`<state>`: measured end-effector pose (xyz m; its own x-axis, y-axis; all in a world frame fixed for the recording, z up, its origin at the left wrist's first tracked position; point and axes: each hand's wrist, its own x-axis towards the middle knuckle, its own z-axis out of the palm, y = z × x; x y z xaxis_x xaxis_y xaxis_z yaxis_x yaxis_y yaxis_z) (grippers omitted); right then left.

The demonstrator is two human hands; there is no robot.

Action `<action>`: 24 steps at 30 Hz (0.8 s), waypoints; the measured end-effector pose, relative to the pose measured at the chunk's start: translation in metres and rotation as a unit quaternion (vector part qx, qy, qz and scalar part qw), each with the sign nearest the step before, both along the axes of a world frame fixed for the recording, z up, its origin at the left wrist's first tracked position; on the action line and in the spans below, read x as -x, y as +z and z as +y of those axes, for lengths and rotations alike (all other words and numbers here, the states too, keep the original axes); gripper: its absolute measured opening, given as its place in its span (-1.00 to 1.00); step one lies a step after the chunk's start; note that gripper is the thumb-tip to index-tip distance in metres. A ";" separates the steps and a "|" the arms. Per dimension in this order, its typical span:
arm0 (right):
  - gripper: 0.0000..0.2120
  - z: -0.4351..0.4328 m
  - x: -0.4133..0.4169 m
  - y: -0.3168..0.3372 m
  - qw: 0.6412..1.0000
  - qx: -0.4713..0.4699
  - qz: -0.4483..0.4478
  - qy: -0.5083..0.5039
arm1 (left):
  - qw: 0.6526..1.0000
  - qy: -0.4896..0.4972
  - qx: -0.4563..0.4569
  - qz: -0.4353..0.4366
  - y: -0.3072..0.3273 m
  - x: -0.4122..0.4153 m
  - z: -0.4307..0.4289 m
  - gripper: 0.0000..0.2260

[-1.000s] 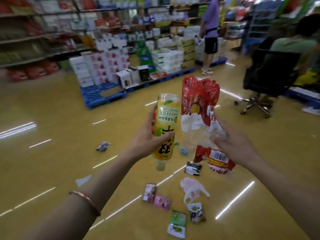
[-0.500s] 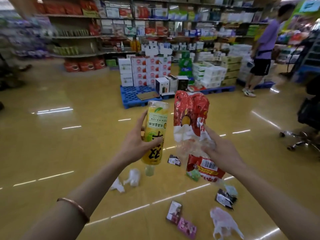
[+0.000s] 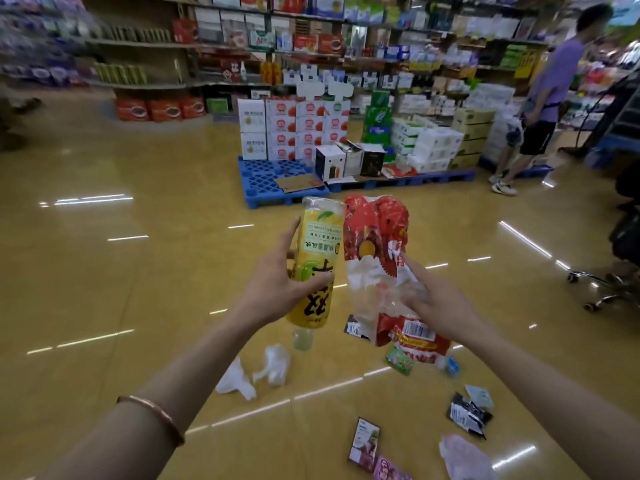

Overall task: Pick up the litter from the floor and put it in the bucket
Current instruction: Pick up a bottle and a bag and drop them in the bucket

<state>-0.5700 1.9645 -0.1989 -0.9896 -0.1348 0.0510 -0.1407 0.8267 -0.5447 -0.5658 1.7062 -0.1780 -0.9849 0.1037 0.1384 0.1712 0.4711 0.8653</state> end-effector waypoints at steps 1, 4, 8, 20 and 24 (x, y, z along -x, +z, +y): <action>-0.32 0.001 0.014 -0.004 1.000 -0.002 -0.005 -0.005 | 1.000 -0.005 0.006 -0.004 -0.005 0.010 -0.001 -0.15; -0.31 0.003 0.062 -0.018 0.999 0.017 -0.009 -0.025 | 1.000 -0.004 0.012 -0.011 -0.015 0.054 -0.007 -0.16; -0.32 0.011 0.132 -0.031 0.999 0.035 -0.001 -0.041 | 1.000 -0.006 0.016 -0.020 -0.015 0.136 0.001 -0.15; -0.35 0.083 0.300 -0.015 0.994 0.036 0.014 -0.107 | 0.995 -0.090 0.041 -0.010 -0.001 0.344 0.090 -0.15; -0.35 0.116 0.325 -0.025 0.986 0.014 0.013 -0.166 | 0.991 -0.130 0.037 -0.013 -0.009 0.391 0.119 -0.16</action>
